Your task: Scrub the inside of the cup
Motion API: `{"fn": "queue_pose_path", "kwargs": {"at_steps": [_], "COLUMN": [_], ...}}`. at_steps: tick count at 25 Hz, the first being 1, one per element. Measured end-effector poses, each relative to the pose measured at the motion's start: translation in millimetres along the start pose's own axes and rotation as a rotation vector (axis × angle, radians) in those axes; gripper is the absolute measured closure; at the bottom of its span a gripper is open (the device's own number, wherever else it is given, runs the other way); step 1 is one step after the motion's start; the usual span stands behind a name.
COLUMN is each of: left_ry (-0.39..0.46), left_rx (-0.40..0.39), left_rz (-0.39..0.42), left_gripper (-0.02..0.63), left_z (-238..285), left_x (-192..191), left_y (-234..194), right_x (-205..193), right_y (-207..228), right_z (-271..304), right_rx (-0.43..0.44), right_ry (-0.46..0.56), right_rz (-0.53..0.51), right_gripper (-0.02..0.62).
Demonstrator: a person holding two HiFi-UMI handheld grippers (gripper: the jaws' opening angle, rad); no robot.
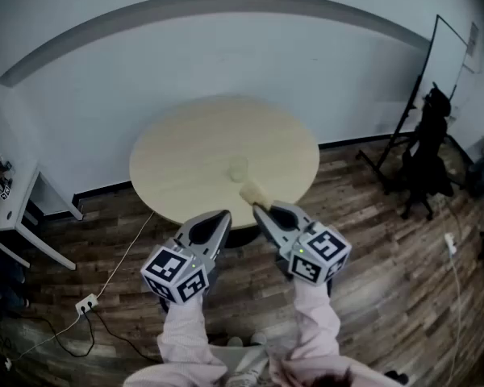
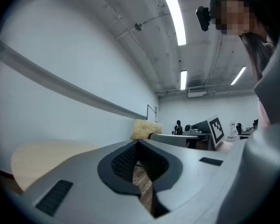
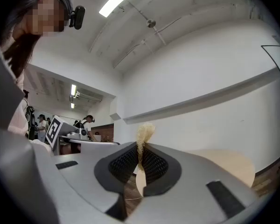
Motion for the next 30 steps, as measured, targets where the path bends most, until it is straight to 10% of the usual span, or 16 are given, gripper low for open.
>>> {"fn": "queue_pose_path", "kwargs": {"at_steps": [30], "left_ry": [-0.023], "left_rx": [0.099], "left_rz": [-0.041], "left_gripper": [0.612], "left_z": [-2], "left_x": [-25], "left_y": [6], "right_x": [-23], "right_y": [16], "right_z": [-7], "right_rx": [0.052], "right_ry": [-0.015], "right_rz": [0.079], "right_gripper": [0.577]}}
Point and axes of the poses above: the fingertips, and each gripper's own axes: z forward along the fingers, y to its right, x out of its top, the point moved 6 cm from there along -z, backward along the fingers, and after that the axes turned 5 degrees about -z, right-handed, at the moved point
